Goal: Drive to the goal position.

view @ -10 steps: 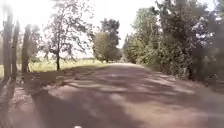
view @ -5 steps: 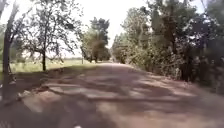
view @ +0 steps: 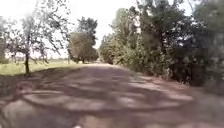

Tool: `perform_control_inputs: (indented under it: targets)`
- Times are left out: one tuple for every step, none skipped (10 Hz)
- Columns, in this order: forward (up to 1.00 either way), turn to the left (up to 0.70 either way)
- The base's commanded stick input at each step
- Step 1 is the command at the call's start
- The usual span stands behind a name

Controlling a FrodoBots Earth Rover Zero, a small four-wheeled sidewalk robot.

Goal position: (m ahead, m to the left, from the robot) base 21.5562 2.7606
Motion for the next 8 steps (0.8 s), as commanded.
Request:
perform_control_inputs:
  targets:
    - [1.00,-0.30]
    - [1.00,-0.30]
    - [1.00,-0.21]
    - [1.00,-0.15]
    - [1.00,-0.14]
    - [1.00,-0.14]
    - [1.00,-0.14]
    - [1.00,-0.14]
